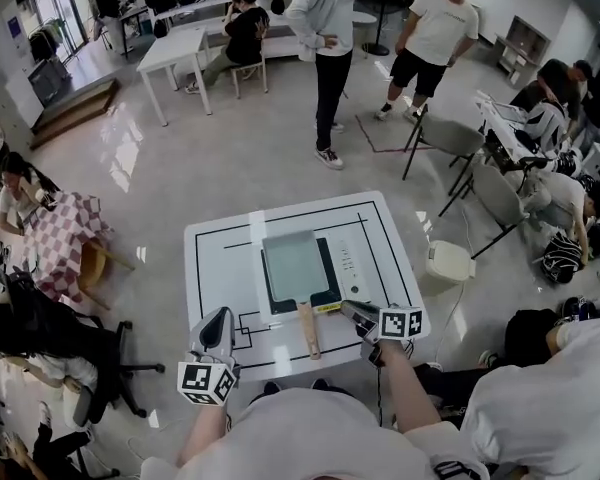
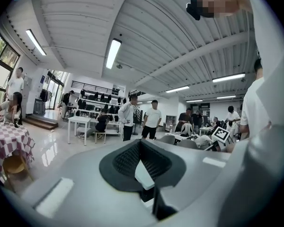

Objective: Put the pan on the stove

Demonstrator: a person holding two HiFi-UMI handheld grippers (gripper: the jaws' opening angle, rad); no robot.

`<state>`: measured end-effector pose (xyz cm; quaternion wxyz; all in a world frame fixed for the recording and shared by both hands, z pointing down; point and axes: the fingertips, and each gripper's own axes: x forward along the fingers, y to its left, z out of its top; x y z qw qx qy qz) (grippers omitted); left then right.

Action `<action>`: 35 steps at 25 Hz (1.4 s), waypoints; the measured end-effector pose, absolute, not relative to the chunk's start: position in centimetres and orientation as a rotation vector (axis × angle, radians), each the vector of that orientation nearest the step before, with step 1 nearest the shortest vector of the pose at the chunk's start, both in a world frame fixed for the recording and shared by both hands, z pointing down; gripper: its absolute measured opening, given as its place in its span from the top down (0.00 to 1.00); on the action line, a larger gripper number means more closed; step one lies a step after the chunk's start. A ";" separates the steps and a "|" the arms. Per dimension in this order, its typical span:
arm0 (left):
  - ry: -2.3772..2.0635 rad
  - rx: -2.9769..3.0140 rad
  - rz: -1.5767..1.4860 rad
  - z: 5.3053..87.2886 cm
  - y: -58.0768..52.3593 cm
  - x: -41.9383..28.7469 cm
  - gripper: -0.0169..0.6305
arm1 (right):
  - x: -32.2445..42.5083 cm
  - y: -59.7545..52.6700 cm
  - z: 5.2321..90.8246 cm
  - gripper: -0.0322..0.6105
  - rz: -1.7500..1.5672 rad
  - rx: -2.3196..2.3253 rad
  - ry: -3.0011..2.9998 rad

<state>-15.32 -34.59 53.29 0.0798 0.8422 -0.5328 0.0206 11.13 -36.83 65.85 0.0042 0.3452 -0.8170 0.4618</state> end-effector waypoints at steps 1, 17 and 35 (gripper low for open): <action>-1.584 2.528 0.061 53.2 -34.5 -15.1 0.96 | 11.5 -37.0 63.9 0.93 1.308 1.151 -2.622; -1.500 2.605 0.032 52.2 -31.5 -13.2 0.96 | 8.5 -32.1 46.7 0.94 0.008 1.728 -2.572; -1.537 2.598 -0.042 51.1 -31.1 -13.9 0.96 | 7.1 -32.1 47.0 0.94 0.154 1.731 -2.626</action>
